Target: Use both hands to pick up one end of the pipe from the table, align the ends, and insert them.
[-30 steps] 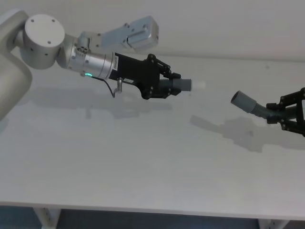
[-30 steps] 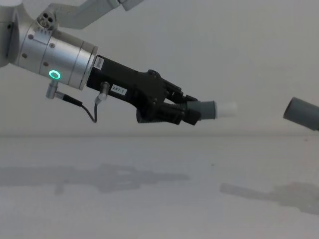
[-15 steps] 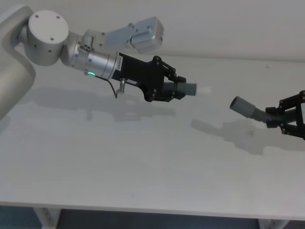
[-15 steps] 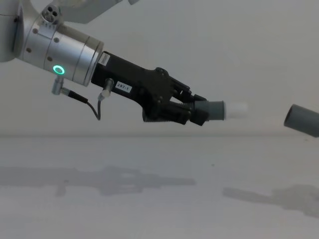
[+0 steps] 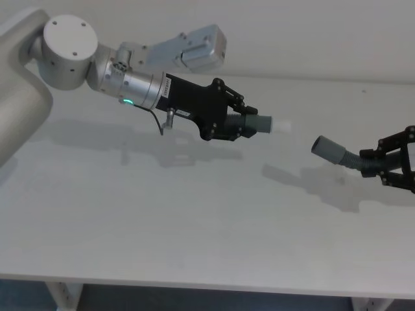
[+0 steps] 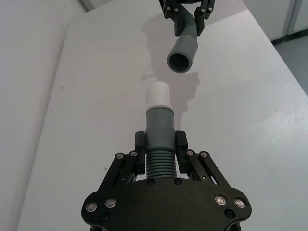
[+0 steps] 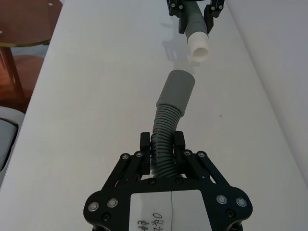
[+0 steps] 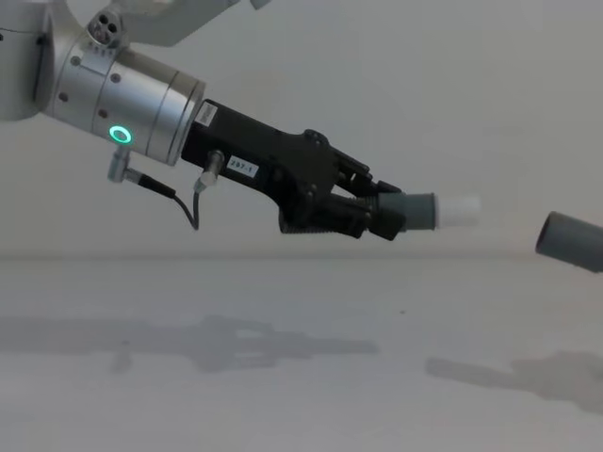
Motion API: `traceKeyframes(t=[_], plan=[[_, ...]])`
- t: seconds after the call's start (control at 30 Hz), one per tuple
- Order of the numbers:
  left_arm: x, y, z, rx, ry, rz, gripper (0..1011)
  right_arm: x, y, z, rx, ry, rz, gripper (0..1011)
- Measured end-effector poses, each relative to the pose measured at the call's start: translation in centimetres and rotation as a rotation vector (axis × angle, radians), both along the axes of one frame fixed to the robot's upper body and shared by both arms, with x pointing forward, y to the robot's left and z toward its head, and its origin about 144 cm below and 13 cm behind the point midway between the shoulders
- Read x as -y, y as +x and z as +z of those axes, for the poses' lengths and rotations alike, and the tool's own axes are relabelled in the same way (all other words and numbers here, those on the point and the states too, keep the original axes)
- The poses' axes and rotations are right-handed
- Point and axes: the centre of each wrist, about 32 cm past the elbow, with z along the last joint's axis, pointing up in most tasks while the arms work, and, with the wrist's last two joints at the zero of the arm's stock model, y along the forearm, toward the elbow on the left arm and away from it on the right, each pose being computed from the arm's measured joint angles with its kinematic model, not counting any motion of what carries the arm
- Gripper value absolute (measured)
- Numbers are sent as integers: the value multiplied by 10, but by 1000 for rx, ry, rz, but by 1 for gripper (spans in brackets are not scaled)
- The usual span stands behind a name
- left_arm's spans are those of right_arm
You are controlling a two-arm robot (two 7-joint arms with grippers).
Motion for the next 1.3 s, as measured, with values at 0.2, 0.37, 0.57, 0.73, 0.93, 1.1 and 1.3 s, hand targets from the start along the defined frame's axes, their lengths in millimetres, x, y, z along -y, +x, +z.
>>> traceKeyframes(t=[0.2,0.37,0.57,0.73,0.93,1.1,1.3], plan=[[2,1,-2,-4,-5,-7,354,-2,-1,1,-1,-12,-4,274],[4,2,-2,-4,-9,-12,354,-3,-1,2,0,-16,-6,274],[7,4,-4,-5,-12,-18,354,-4,-2,2,1,-18,-8,274],[9,5,-4,-4,-14,-22,354,-4,-2,2,1,-19,-7,274],[11,5,-4,-4,-13,-27,354,-5,-2,2,4,-18,-7,274],[12,5,-4,-3,-11,-30,354,-6,-2,2,9,-18,-3,274],[14,4,-3,1,-9,-32,354,-6,-1,2,13,-18,-1,274]])
